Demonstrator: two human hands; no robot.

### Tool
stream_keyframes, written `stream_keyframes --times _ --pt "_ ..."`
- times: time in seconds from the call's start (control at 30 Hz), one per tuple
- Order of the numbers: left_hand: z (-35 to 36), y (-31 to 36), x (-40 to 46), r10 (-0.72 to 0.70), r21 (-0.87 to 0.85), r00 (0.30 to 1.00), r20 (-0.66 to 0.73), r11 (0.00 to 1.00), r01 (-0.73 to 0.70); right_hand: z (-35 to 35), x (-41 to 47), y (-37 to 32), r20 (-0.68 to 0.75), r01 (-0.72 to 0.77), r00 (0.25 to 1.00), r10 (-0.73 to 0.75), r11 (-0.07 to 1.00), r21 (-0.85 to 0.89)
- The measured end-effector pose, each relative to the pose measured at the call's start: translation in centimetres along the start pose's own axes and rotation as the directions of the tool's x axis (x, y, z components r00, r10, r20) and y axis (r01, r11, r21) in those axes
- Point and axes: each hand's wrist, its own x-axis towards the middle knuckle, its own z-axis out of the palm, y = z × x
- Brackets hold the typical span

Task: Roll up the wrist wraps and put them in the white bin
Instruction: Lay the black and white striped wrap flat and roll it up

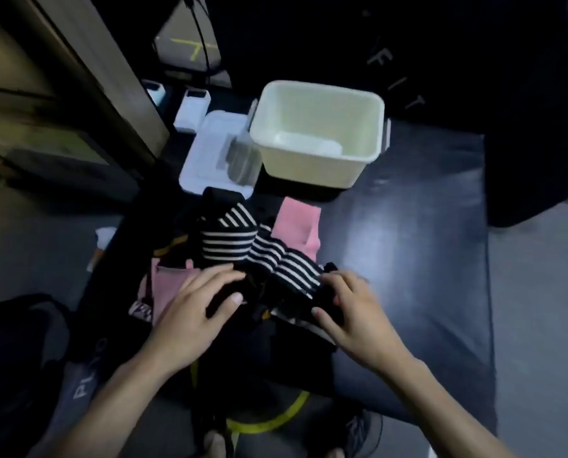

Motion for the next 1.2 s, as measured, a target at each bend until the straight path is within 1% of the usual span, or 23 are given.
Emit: stream_keyframes --times 0.07,0.1,0.13,0.2,0.3,0.37,0.57,0.7,0.77,0.87,1.0,1.07,1.13,1.2 --pt "2.0 -1.9 2.0 0.084 0.13 0.996 -0.013 0.988 -0.082 2.6 1.5 1.1 -0.087 0.089 0.991 -0.103 0.984 -0.151" --pt "3.0 -3.1 3.1 0.112 0.168 0.994 -0.005 0.98 -0.109 3.7 2.5 1.6 -0.095 0.125 0.985 -0.144 0.976 -0.181" --pt "3.9 -4.1 4.2 0.15 0.224 0.989 -0.008 0.964 -0.144 4.6 3.7 2.3 -0.097 0.146 0.981 -0.166 0.972 -0.183" --pt "5.8 -6.4 5.7 0.214 0.274 0.977 0.001 0.939 -0.206 6.0 5.3 3.7 -0.106 0.183 0.973 -0.203 0.967 -0.176" --pt "7.4 -9.0 7.2 0.287 0.247 0.957 -0.035 0.931 -0.27 6.9 6.7 5.7 -0.119 0.236 0.963 -0.242 0.97 -0.058" --pt "8.3 -9.9 7.7 0.332 0.234 0.94 -0.08 0.923 -0.306 7.4 7.0 6.4 -0.15 0.265 0.952 -0.266 0.964 -0.024" --pt "10.2 -11.5 8.3 0.48 0.252 0.859 -0.18 0.866 -0.431 9.0 7.1 7.5 -0.29 0.351 0.886 -0.362 0.932 -0.092" --pt "10.5 -12.1 8.4 0.523 0.254 0.823 -0.223 0.846 -0.469 9.1 7.1 7.8 -0.322 0.413 0.845 -0.427 0.903 -0.116" --pt "10.5 -12.2 8.4 0.538 0.261 0.811 -0.23 0.837 -0.481 8.6 7.1 7.8 -0.329 0.439 0.82 -0.469 0.883 -0.164" --pt "10.5 -12.3 8.6 0.543 0.273 0.804 -0.242 0.833 -0.481 7.4 7.0 7.4 -0.317 0.457 0.79 -0.524 0.849 -0.266" --pt "10.0 -11.5 8.1 0.548 0.317 0.793 -0.265 0.827 -0.465 4.9 6.5 5.8 -0.267 0.451 0.776 -0.572 0.798 -0.4" --pt "9.7 -11.0 8.3 0.509 0.344 0.823 -0.253 0.842 -0.415 3.8 6.7 5.0 -0.196 0.414 0.806 -0.558 0.769 -0.487" --pt "9.3 -10.4 8.2 0.443 0.377 0.873 -0.204 0.859 -0.347 3.1 6.5 4.4 -0.08 0.382 0.858 -0.508 0.733 -0.562" --pt "8.9 -9.6 7.6 0.388 0.425 0.91 -0.143 0.855 -0.298 2.7 6.0 3.8 -0.026 0.371 0.873 -0.487 0.698 -0.612"
